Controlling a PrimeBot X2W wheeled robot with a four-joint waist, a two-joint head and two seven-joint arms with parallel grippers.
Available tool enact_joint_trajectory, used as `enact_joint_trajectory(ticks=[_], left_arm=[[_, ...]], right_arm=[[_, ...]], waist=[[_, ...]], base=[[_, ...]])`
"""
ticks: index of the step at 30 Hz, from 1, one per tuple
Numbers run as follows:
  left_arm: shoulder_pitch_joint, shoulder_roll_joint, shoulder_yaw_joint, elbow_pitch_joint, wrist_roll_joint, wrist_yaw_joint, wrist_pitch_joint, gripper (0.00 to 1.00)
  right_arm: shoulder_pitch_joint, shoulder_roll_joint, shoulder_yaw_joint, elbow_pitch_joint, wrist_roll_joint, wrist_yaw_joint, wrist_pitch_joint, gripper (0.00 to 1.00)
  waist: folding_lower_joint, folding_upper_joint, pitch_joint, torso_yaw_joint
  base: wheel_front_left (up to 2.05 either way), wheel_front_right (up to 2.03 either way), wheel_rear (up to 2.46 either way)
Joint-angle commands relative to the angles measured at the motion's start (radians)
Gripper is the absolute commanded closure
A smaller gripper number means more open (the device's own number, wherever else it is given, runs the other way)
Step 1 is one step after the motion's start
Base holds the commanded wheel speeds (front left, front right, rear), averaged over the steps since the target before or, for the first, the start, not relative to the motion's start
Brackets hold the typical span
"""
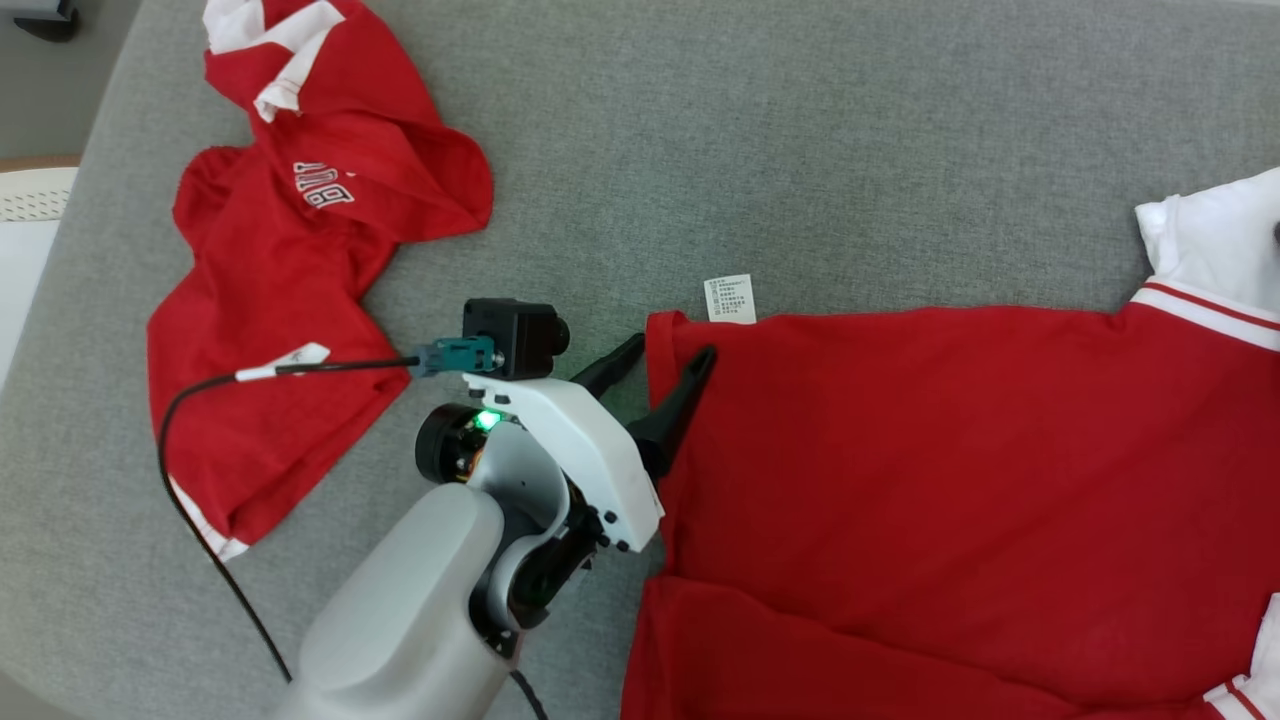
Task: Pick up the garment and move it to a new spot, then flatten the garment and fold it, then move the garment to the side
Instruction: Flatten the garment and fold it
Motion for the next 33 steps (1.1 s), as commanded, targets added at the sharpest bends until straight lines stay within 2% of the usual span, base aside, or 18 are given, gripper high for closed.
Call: enact_joint_trajectory(ticks=[1,11,12,13,14,15,17,21,25,29,33], left_arm=[[-0.008,0.001,-0.005,0.021,0.011,-0.005,-0.001,0.0],[-0.048,-0.015,-0.023,0.084,0.004,-0.024,0.01,0.0],[-0.051,-0.017,-0.023,0.089,0.002,-0.026,0.01,0.22],[-0.051,-0.019,-0.023,0.095,-0.004,-0.028,0.009,0.97],[-0.052,-0.017,-0.03,0.101,-0.005,-0.035,0.015,1.0],[-0.053,-0.017,-0.031,0.108,-0.008,-0.038,0.018,1.0],[-0.061,-0.017,-0.025,0.112,-0.011,-0.044,0.01,1.0],[-0.096,-0.01,0.02,0.118,-0.008,-0.025,-0.049,1.0],[-0.106,-0.001,0.046,0.127,-0.014,-0.025,-0.078,1.0],[-0.077,0.01,0.064,0.113,-0.028,-0.029,-0.106,1.0],[0.001,0.026,0.066,0.078,-0.041,-0.037,-0.131,1.0]], right_arm=[[-0.021,0.0,0.007,0.023,0.0,-0.003,-0.011,0.0],[-0.074,0.021,0.062,0.133,0.019,-0.003,-0.059,0.0],[-0.076,0.029,0.074,0.141,0.022,-0.003,-0.057,0.0],[-0.076,0.04,0.089,0.149,0.031,-0.001,-0.06,0.51],[-0.079,0.054,0.098,0.155,0.046,-0.001,-0.074,0.65],[-0.084,0.062,0.111,0.152,0.058,-0.001,-0.089,1.0],[-0.111,0.064,0.106,0.155,0.084,-0.001,-0.144,1.0],[-0.16,0.059,0.078,0.171,0.122,-0.002,-0.25,1.0],[-0.17,0.034,0.078,0.155,0.178,-0.002,-0.286,1.0],[-0.085,-0.011,0.11,0.081,0.234,-0.002,-0.311,1.0],[0.072,-0.05,0.126,-0.035,0.291,-0.002,-0.352,1.0]], waist=[[-0.0002,-0.0001,0.002,0.003],[-0.0002,-0.0001,0.003,-0.009],[-0.0002,-0.0001,0.004,-0.011],[-0.0002,-0.0001,0.002,-0.013],[-0.0002,-0.0001,-0.002,-0.016],[-0.0002,-0.0001,-0.006,-0.02],[-0.0002,-0.0001,-0.014,-0.029],[-0.0002,-0.0001,-0.046,-0.056],[-0.0002,-0.0001,-0.088,-0.094],[-0.0002,-0.0001,-0.131,-0.135],[-0.0002,-0.0001,-0.166,-0.171]], base=[[0.0,0.0,0.0],[0.0,0.0,0.0],[0.0,0.0,0.0],[0.0,0.0,0.0],[0.0,0.0,0.0],[0.0,0.0,0.0],[0.0,0.0,0.0],[0.0,0.0,0.0],[0.0,0.0,0.0],[0.0,0.0,0.0],[0.0,0.0,0.0]])
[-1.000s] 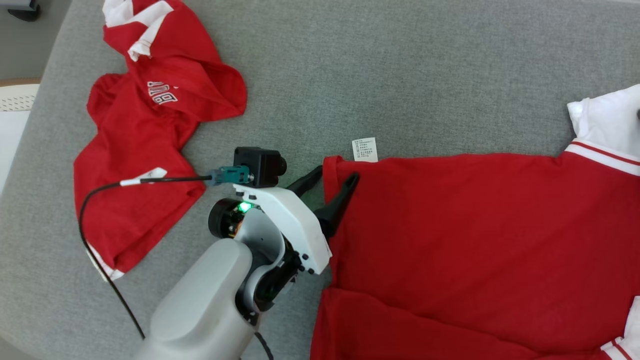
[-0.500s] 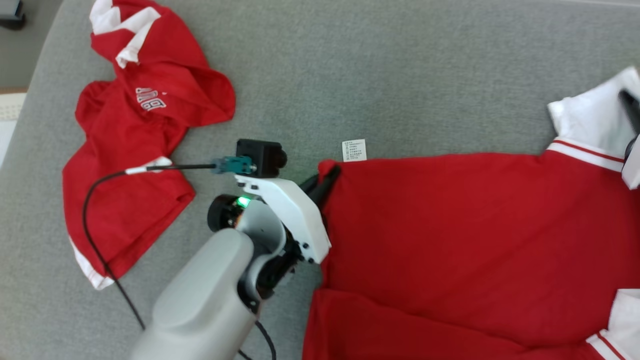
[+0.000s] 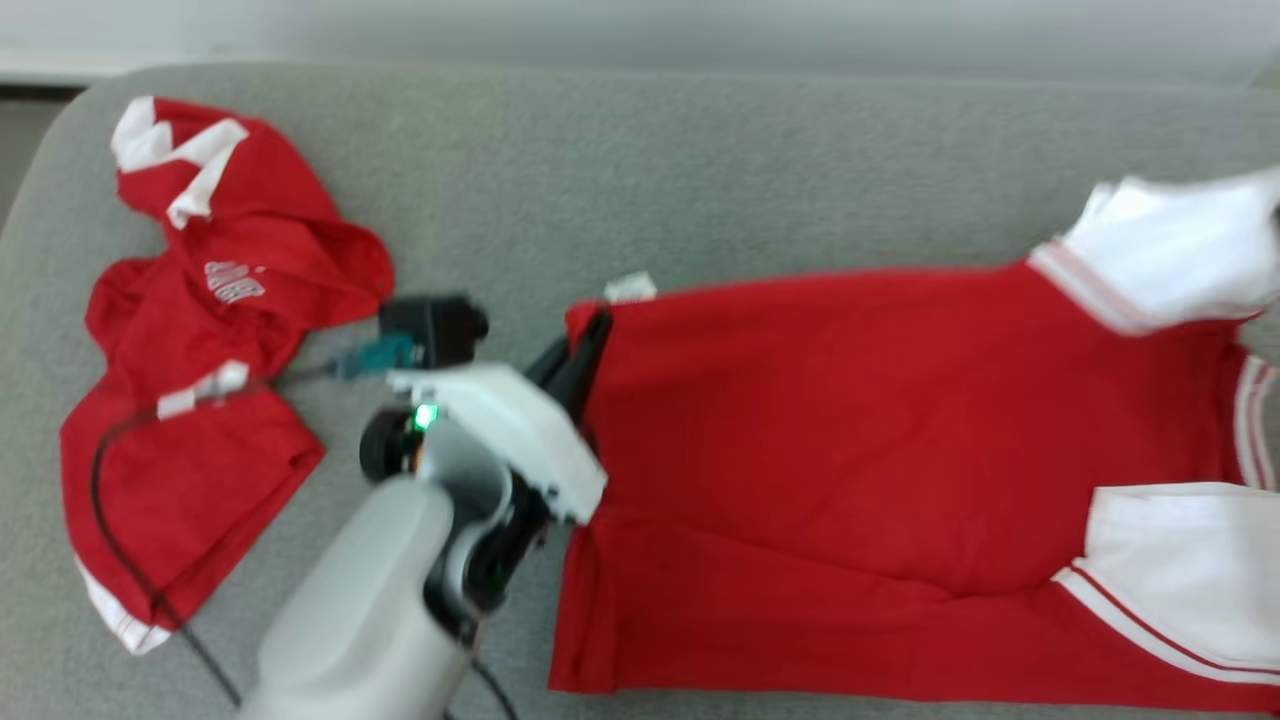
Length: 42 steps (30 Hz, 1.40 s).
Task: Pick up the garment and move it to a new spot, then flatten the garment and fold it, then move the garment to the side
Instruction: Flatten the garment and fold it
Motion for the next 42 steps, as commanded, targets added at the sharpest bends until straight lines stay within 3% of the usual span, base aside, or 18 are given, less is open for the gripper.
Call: enact_joint_trajectory(ticks=[1,6,10,11,12,13,20,25,30,37,42], left_arm=[[0.059,0.017,0.006,-0.023,-0.012,0.0,-0.016,1.0],[0.229,0.054,0.016,-0.106,-0.043,0.024,-0.041,1.0],[0.337,0.071,0.024,-0.16,-0.066,0.046,-0.042,1.0],[0.353,0.077,0.028,-0.169,-0.067,0.051,-0.047,1.0],[0.368,0.084,0.03,-0.174,-0.063,0.059,-0.05,0.54],[0.382,0.089,0.03,-0.177,-0.06,0.064,-0.055,0.0],[0.479,0.135,0.039,-0.21,-0.017,0.073,-0.141,0.0],[0.546,0.163,0.054,-0.257,0.067,0.114,-0.275,0.0],[0.603,0.148,0.058,-0.295,0.154,0.155,-0.377,0.0],[0.595,0.081,0.087,-0.31,0.292,0.13,-0.396,0.0],[0.612,0.037,0.144,-0.304,0.363,0.082,-0.396,0.0]], right_arm=[[0.09,-0.014,-0.008,-0.039,0.021,-0.001,-0.03,1.0],[0.32,-0.01,0.001,-0.134,0.02,-0.001,-0.086,1.0],[0.414,0.022,0.002,-0.159,0.005,-0.001,-0.104,1.0],[0.427,0.031,-0.002,-0.155,-0.001,-0.001,-0.108,0.91],[0.438,0.039,-0.01,-0.146,-0.011,-0.001,-0.11,0.38],[0.449,0.048,-0.012,-0.135,-0.02,-0.001,-0.101,0.0],[0.503,0.054,-0.038,-0.129,-0.047,-0.002,-0.052,0.0],[0.515,0.052,-0.119,-0.155,-0.028,-0.002,-0.028,0.0],[0.502,0.065,-0.197,-0.175,-0.015,-0.002,0.097,0.0],[0.489,0.111,-0.216,-0.125,-0.039,-0.002,0.252,0.0],[0.463,0.149,-0.211,-0.051,-0.07,-0.002,0.304,0.0]], waist=[[0.0,0.0,-0.038,-0.038],[0.0,0.0,-0.075,-0.078],[0.0,0.0,-0.089,-0.105],[0.0,0.0,-0.092,-0.111],[0.0,0.0,-0.095,-0.117],[0.0,0.0,-0.1,-0.121],[0.0,0.0,-0.143,-0.143],[0.0,0.0,-0.163,-0.147],[0.0,0.0,-0.162,-0.126],[0.0,0.0,-0.12,-0.065],[0.0,0.0,-0.104,-0.035]], base=[[0.0,0.0,0.0],[0.0,0.0,0.0],[0.0,0.0,0.0],[0.0,0.0,0.0],[0.0,0.0,0.0],[0.0,0.0,0.0],[0.0,0.0,0.0],[0.0,0.0,0.0],[0.0,0.0,0.0],[0.0,0.0,0.0],[0.0,0.0,0.0]])
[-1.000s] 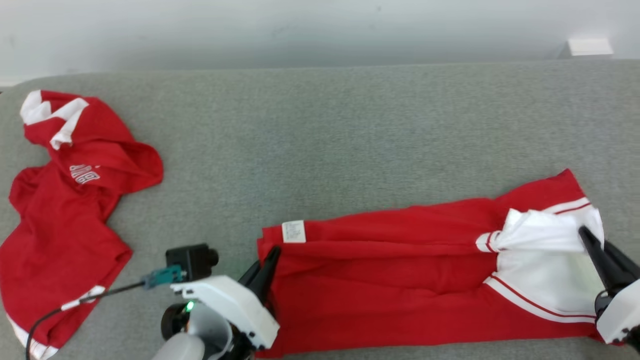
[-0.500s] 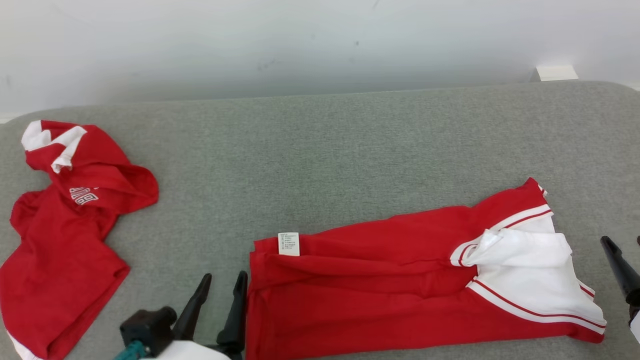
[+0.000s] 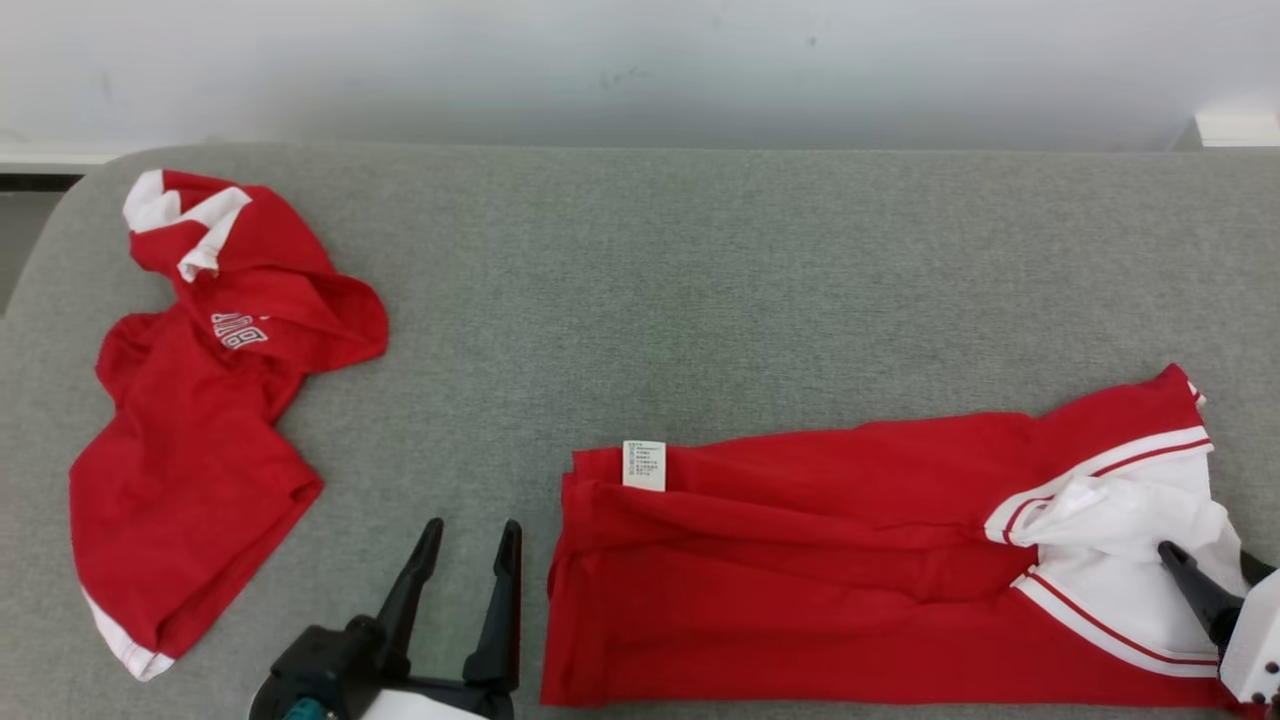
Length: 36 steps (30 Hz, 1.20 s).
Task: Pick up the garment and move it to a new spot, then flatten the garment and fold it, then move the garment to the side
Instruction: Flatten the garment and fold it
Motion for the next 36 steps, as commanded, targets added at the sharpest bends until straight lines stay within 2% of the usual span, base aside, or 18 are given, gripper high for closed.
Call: enact_joint_trajectory(ticks=[1,9,10,11,12,22,32,36], left_arm=[[0.015,-0.009,0.012,0.01,0.018,-0.012,-0.002,0.0],[0.047,-0.08,0.068,0.061,0.082,-0.095,-0.002,0.0],[0.051,-0.086,0.071,0.07,0.088,-0.102,-0.002,0.0],[0.056,-0.094,0.074,0.076,0.095,-0.108,-0.002,0.0],[0.057,-0.101,0.079,0.079,0.101,-0.115,-0.002,0.0],[0.104,-0.134,0.121,0.139,0.155,-0.166,-0.001,0.0],[0.13,-0.143,0.151,0.177,0.186,-0.193,-0.001,0.0],[0.133,-0.146,0.147,0.187,0.179,-0.199,-0.001,0.0]], right_arm=[[-0.013,0.011,0.006,0.021,-0.012,-0.002,0.01,0.0],[-0.053,0.107,0.063,0.093,0.072,0.003,0.065,0.0],[-0.054,0.11,0.072,0.091,0.085,0.004,0.065,0.42],[-0.056,0.108,0.08,0.089,0.099,0.004,0.061,0.79],[-0.056,0.104,0.088,0.083,0.113,0.004,0.057,1.0],[-0.034,-0.012,0.066,0.081,0.199,-0.001,-0.034,1.0],[0.036,-0.183,-0.083,0.118,0.22,-0.002,-0.097,1.0],[0.043,-0.24,-0.126,0.069,0.234,-0.002,-0.076,1.0]], waist=[[0.0001,-0.0001,0.006,0.014],[0.0001,-0.0001,-0.012,0.048],[0.0001,-0.0001,-0.016,0.052],[0.0001,-0.0001,-0.021,0.056],[0.0001,-0.0001,-0.025,0.06],[0.0001,-0.0001,-0.074,0.051],[0.0001,-0.0001,-0.118,0.004],[0.0001,-0.0001,-0.127,-0.003]], base=[[0.0,0.0,0.0],[0.0,0.0,0.0],[0.0,0.0,0.0],[0.0,0.0,0.0],[0.0,0.0,0.0],[0.0,0.0,0.0],[0.0,0.0,0.0],[0.0,0.0,0.0]])
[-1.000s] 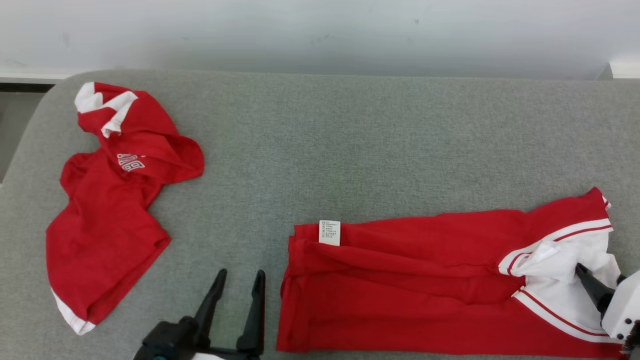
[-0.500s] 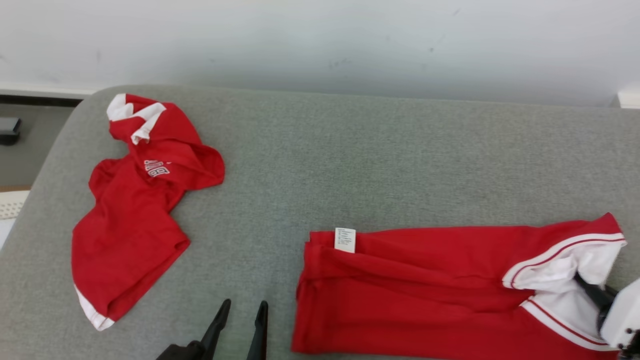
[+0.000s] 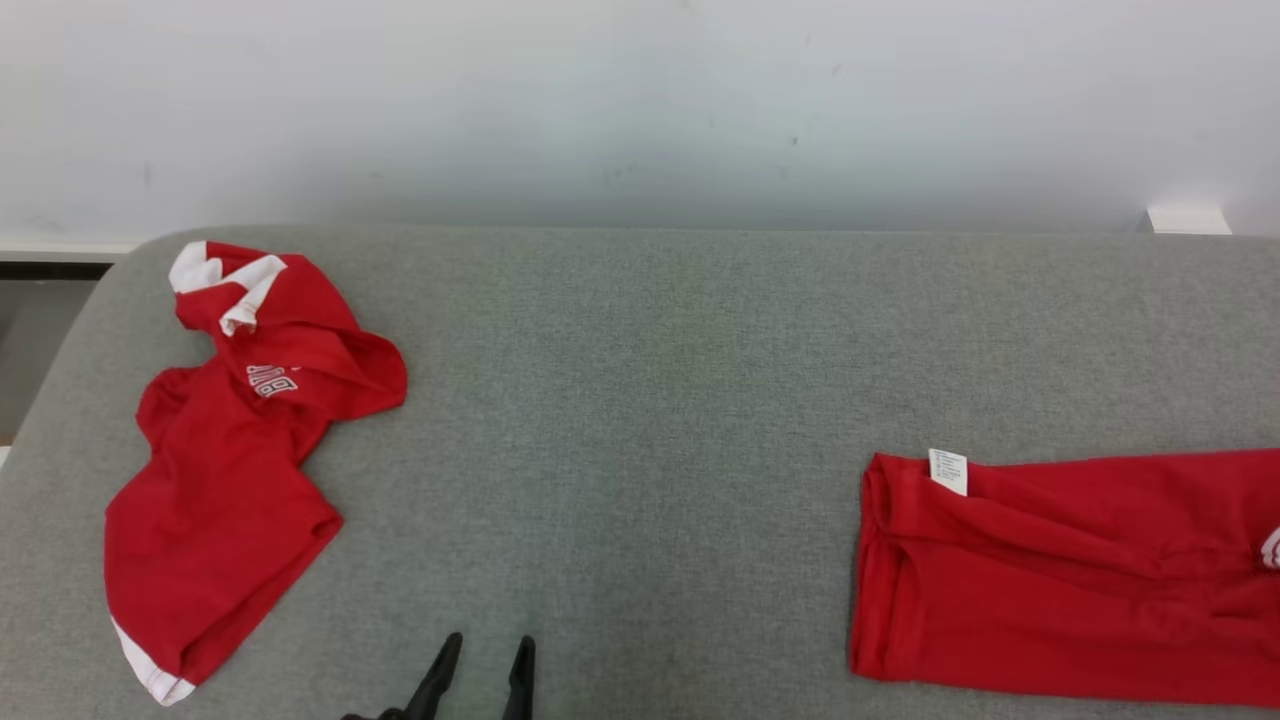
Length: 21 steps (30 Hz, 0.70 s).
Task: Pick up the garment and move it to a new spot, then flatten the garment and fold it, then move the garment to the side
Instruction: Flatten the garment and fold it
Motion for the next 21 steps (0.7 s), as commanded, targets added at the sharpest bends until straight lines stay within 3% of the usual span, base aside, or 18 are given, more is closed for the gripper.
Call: enact_joint_trajectory(ticks=[1,3,7,15,21], left_arm=[[0.012,0.002,-0.002,0.007,-0.001,-0.004,0.0,0.0],[0.01,0.001,-0.012,0.01,-0.016,-0.004,0.0,0.0],[-0.002,0.002,-0.04,0.011,-0.054,0.01,-0.001,0.0],[-0.028,0.002,-0.086,0.011,-0.094,0.033,-0.001,0.0],[-0.038,0.002,-0.089,0.016,-0.111,0.037,-0.001,0.0]], right_arm=[[0.01,-0.015,-0.007,-0.033,0.016,-0.002,0.018,1.0],[0.011,-0.038,-0.006,-0.088,0.017,-0.002,0.05,1.0],[-0.004,-0.026,0.021,-0.222,0.012,-0.002,0.131,1.0],[-0.005,0.114,0.204,-0.429,-0.05,-0.002,0.313,1.0],[-0.035,0.237,0.274,-0.391,-0.169,-0.002,0.324,1.0]], waist=[[0.0001,-0.0001,-0.005,-0.002],[0.0001,-0.0001,-0.007,-0.002],[0.0001,-0.0001,-0.005,0.004],[0.0001,-0.0001,0.017,0.031],[0.0001,-0.0001,0.023,0.049]], base=[[0.0,0.0,0.0],[0.0,0.0,0.0],[0.0,0.0,0.0],[0.0,0.0,0.0],[0.0,0.0,0.0]])
